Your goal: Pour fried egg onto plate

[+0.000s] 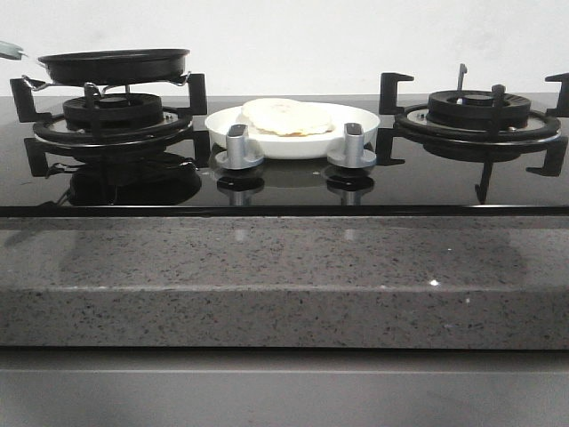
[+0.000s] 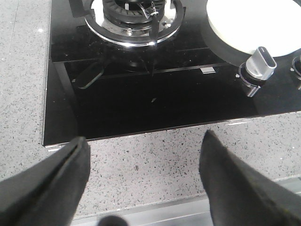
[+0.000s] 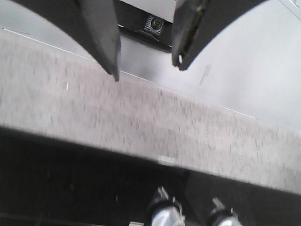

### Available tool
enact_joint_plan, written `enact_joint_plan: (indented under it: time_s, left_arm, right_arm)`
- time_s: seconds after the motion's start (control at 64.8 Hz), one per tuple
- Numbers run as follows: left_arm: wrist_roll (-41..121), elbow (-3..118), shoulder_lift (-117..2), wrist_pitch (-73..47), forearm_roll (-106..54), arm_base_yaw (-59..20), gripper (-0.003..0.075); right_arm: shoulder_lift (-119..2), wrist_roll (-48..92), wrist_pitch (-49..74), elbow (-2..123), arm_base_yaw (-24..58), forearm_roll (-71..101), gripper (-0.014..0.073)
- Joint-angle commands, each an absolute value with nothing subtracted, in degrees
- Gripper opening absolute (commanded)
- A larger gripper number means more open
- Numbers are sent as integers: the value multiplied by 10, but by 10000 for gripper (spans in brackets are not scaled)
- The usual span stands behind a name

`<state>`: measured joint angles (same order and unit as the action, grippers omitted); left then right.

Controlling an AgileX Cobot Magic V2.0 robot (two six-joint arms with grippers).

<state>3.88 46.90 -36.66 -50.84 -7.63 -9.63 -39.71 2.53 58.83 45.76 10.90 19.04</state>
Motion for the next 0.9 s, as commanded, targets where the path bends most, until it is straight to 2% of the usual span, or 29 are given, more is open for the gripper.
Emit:
enact_joint_plan:
  time_s: [0.0, 0.154, 0.232, 0.309, 0.494, 0.587, 0.88]
  left_arm:
    - [34, 483, -366, -464, -80, -100, 483]
    - [34, 483, -366, -464, -80, -100, 482]
    - [34, 483, -366, -464, -80, -100, 454]
    - [34, 483, -366, -464, -80, -100, 379]
    - [34, 483, -366, -464, -80, -100, 99]
    - [34, 483, -366, -464, -80, -100, -16]
    - [34, 483, -366, -464, -80, -100, -19]
  right_arm:
    - [-351, 33, 551, 439, 108, 197, 306]
    - [-293, 33, 547, 396, 108, 197, 306]
    - [-276, 33, 545, 384, 108, 197, 300]
    - [-270, 33, 545, 380, 108, 197, 237]
    - [-270, 33, 545, 379, 108, 197, -18]
    - [-270, 33, 543, 379, 108, 197, -73]
    - [-270, 33, 547, 379, 108, 197, -69]
